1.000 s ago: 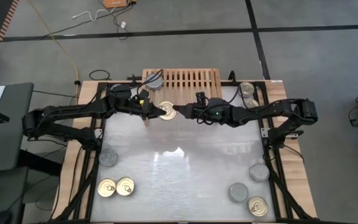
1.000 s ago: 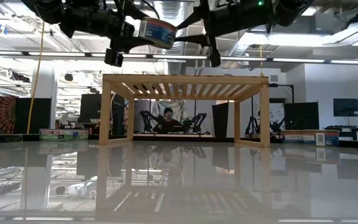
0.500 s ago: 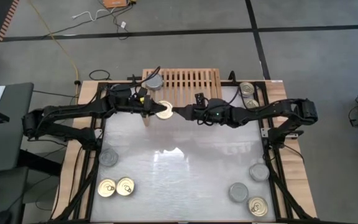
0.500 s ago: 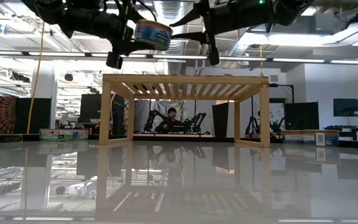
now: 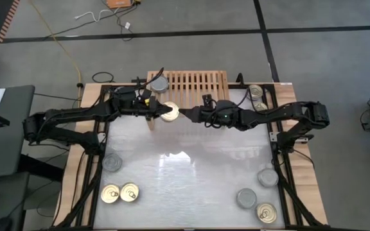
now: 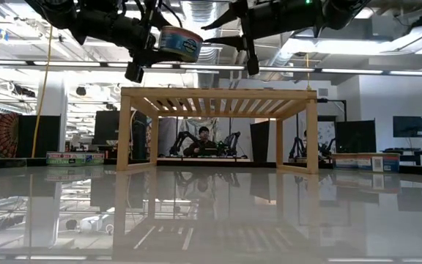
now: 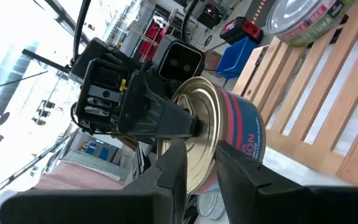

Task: Stack canned seafood by type on shelf
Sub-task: Put the blue and pink tuna can on the shelf

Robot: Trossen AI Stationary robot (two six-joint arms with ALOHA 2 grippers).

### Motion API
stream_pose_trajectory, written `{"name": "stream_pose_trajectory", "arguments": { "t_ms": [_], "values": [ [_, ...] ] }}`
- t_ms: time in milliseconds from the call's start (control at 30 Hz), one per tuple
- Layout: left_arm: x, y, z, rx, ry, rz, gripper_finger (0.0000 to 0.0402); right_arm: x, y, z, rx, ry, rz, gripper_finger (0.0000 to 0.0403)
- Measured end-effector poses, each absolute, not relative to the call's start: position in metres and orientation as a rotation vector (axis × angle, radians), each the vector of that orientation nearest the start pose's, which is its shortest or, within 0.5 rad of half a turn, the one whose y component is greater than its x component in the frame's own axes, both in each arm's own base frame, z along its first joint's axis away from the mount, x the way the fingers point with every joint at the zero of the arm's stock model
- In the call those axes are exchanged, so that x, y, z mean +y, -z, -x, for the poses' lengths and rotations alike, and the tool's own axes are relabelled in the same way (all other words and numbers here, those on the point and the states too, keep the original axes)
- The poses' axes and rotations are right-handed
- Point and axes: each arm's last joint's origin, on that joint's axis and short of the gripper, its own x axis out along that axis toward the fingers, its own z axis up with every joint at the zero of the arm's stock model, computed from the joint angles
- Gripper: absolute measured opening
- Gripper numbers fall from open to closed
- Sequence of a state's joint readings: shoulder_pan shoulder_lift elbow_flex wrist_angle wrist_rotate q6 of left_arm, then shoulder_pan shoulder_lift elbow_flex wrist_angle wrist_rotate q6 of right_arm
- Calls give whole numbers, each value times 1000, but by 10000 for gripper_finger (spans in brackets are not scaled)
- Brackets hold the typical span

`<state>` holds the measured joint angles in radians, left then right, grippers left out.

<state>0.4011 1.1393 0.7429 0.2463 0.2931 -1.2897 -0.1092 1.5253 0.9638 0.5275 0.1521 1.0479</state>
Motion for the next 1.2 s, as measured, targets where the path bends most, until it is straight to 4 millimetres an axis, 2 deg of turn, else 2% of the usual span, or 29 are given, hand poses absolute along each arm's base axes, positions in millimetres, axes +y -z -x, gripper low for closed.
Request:
{"name": "stream_pose_trajectory", "arguments": {
  "t_ms": [133,333,500,700,900,1067,1200],
  "values": [
    [91,-289,-236,56,-185,1346,194,-49,-292,-336,-102,205,-1037,134],
    [92,-290,-236,44,-178,1351,194,-63,-294,-329,-66,202,-1011,213],
    [100,-291,-233,-2,-211,1401,194,-79,-295,-315,53,203,-1030,258],
    [106,-303,-231,-138,-181,1402,194,-94,-301,-289,184,219,-977,265],
    [114,-301,-237,-274,-256,1448,194,-121,-303,-268,226,196,-1057,265],
    [122,-289,-258,-397,-270,1484,194,-132,-294,-280,216,103,-1137,265],
    [129,-291,-277,-448,-218,1470,194,-136,-296,-292,137,-11,-1141,265]
  ]
}}
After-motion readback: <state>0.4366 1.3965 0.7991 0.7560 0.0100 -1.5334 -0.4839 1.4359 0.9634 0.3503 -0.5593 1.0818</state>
